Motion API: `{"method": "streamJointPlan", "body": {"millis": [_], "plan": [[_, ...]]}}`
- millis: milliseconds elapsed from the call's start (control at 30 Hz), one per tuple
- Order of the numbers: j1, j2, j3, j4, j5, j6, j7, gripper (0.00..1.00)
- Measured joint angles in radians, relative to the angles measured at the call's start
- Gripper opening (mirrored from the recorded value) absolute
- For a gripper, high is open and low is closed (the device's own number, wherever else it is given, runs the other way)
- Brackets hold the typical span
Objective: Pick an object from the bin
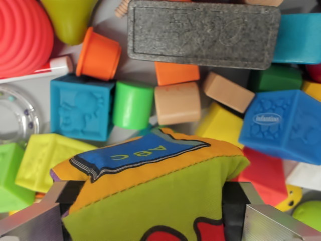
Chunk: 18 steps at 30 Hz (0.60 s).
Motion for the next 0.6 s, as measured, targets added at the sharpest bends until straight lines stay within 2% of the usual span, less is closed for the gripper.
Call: {"method": "streamJointPlan", "body": {"millis": [600], "plan": [[0.0, -0.102, 0.0, 0.074, -0.001, -0.175, 0.002, 0.0]]}}
